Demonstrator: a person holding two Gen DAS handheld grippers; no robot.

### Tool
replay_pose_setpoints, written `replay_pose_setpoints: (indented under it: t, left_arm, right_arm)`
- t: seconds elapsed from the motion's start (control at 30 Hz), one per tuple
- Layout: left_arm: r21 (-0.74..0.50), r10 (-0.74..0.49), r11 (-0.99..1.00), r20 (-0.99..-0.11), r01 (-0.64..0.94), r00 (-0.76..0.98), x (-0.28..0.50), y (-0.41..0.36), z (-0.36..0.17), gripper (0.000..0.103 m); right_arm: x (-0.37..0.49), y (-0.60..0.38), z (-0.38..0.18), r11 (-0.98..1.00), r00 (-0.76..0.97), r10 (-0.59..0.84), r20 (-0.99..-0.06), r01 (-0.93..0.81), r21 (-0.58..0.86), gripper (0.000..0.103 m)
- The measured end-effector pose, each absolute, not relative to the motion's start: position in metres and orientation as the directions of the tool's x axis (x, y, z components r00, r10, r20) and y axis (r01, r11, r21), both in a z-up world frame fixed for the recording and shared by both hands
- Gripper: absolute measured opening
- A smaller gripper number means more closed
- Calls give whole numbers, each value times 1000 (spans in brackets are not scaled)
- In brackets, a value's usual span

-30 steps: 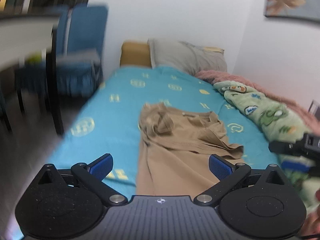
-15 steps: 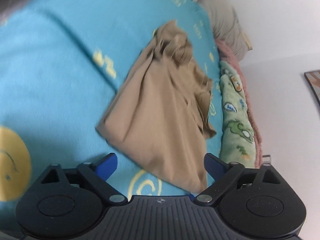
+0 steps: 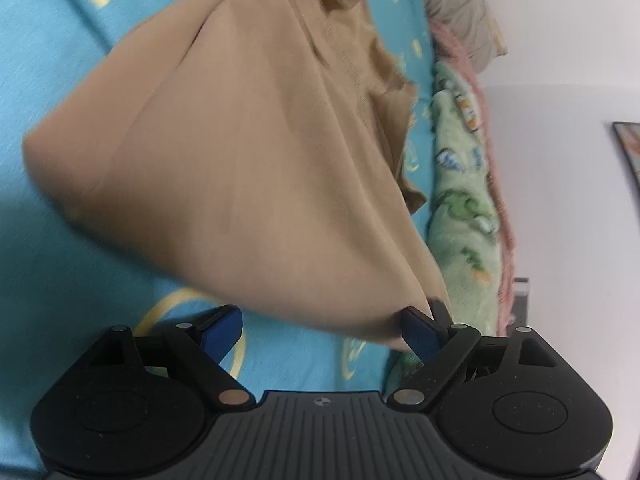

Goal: Fold clothes

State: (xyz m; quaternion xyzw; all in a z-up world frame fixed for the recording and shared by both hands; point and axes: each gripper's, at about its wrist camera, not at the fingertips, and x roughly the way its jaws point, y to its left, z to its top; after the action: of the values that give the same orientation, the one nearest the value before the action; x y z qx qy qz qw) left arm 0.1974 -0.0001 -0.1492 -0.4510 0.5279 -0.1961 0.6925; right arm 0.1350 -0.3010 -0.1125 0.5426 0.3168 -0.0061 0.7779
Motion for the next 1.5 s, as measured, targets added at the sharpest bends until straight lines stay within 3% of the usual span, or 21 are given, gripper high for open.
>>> replay_pose_setpoints:
  t: [0.1, 0.2, 0.27, 0.37, 0.4, 0.5, 0.63, 0.97, 1.23, 1.5]
  left_arm:
    - [-798, -644, 567, -584, -204, 494, 190, 19, -135, 78]
    - [-817, -599, 523, -555, -243, 577, 184, 43, -133, 72]
    - [-816, -568, 507, -558, -278, 605, 182, 55, -134, 61]
    - [-821, -536, 477, -554, -313, 636, 178, 66, -139, 34]
    - [-824, -536, 471, -551, -316, 639, 178, 67, -140, 18]
    - [-843, -532, 457, -514, -283, 673, 175, 72, -132, 10]
    - [-802, -479, 546, -536, -243, 695, 166, 79, -95, 8]
    - [-773, -486, 619, -516, -139, 706, 90, 81, 12, 8]
    - [-764, -511, 619, -567, -182, 646, -14, 99, 31, 8]
    - [-749, -505, 594, -632, -294, 588, 57, 99, 19, 9]
  right_arm:
    - [135, -305, -108, 429, 811, 309, -496, 347, 834, 8]
    - [136, -310, -108, 412, 817, 293, -497, 361, 837, 8]
    - [136, -311, -107, 411, 817, 289, -500, 365, 835, 7]
    - [138, -309, -107, 420, 818, 280, -503, 366, 830, 7]
    - [138, -310, -108, 415, 820, 280, -499, 365, 833, 7]
    - [136, -308, -104, 441, 826, 273, -493, 348, 827, 7]
    - [130, -301, -91, 491, 815, 284, -506, 330, 806, 7]
    - [63, -295, -21, 570, 815, 322, -481, 239, 786, 7]
    - [-27, -287, 15, 616, 784, 338, -521, 234, 752, 7]
    - [34, -289, 6, 597, 780, 300, -549, 295, 746, 7]
